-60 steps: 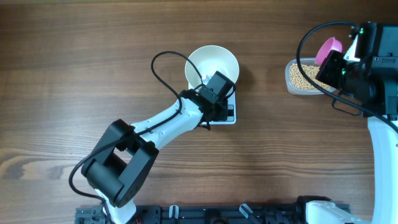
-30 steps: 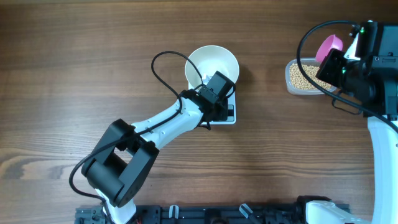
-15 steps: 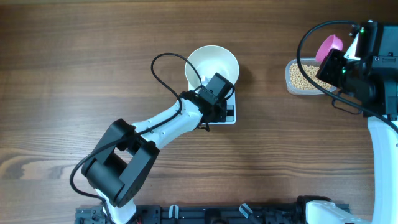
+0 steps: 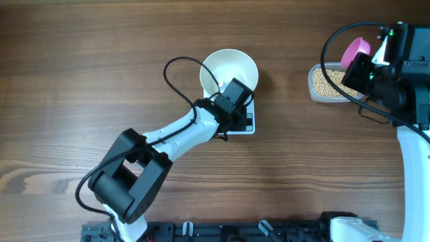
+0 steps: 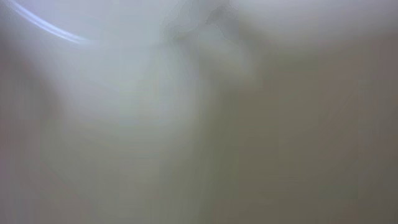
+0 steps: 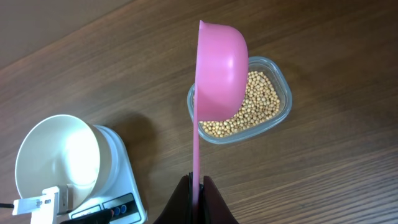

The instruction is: Scoop item into bowl and weigh 150g on scale

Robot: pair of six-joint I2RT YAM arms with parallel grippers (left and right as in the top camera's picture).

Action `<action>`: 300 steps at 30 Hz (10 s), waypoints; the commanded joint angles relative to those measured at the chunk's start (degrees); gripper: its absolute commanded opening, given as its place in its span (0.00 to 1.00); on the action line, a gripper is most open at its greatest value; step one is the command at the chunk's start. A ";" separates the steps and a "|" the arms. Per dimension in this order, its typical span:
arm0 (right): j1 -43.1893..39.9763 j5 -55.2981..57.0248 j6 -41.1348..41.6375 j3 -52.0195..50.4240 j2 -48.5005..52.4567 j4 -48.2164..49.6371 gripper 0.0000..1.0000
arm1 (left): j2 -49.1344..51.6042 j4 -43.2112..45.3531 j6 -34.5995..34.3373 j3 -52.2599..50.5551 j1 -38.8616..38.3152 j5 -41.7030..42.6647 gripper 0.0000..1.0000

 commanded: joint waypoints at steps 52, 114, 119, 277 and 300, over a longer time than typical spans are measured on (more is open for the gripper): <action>-0.20 1.18 -0.11 0.44 0.11 0.33 0.04 | 2.82 -0.63 -0.55 -0.72 -0.11 -2.58 0.04; -0.20 -1.05 -36.17 -0.48 2.73 -1.40 0.04 | -36.48 -27.41 -2.05 0.24 51.56 -7.26 1.00; -0.20 4.50 -36.00 -0.48 5.77 -1.40 0.04 | -36.00 -27.41 -2.05 0.24 51.56 -7.26 1.00; -5.86 -1.75 -32.96 -13.29 18.67 11.67 0.04 | -35.98 -27.41 -2.05 0.24 51.56 -7.26 1.00; -7.67 -13.25 -32.92 -13.31 20.33 8.52 0.04 | -36.00 -27.41 -2.05 0.24 51.56 -7.26 1.00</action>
